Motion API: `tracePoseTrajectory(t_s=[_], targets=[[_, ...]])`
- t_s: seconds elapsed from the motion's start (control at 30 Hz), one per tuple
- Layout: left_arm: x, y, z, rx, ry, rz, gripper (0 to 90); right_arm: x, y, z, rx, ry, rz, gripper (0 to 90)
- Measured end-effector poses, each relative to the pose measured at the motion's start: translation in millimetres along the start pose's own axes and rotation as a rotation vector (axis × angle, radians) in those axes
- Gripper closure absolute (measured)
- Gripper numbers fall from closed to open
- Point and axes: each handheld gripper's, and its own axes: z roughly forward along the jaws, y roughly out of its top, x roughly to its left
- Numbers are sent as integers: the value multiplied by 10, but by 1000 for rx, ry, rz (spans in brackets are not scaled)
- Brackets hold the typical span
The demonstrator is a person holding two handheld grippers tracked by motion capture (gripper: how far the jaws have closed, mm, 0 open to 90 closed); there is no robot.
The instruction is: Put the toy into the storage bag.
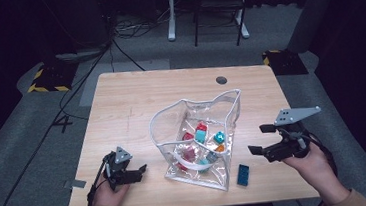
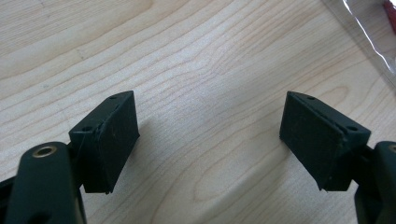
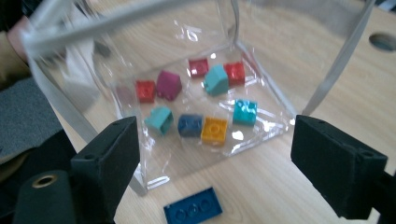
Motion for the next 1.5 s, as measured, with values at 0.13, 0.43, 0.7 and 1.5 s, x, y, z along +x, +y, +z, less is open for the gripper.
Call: tracePoseTrajectory(t_s=[0.13, 0.43, 0.7, 1.5], targets=[[0, 0, 0, 0, 0, 0, 199, -32, -187, 117, 25, -4, 28, 152], [-1, 0, 0, 0, -1, -1, 199, 16, -567, 421, 60, -28, 52, 151], [0, 0, 0, 0, 0, 0, 199, 73, -842, 699, 98, -23, 78, 150], [0, 0, 0, 0, 1, 1, 199, 192, -1081, 1075, 186, -27, 9, 82]])
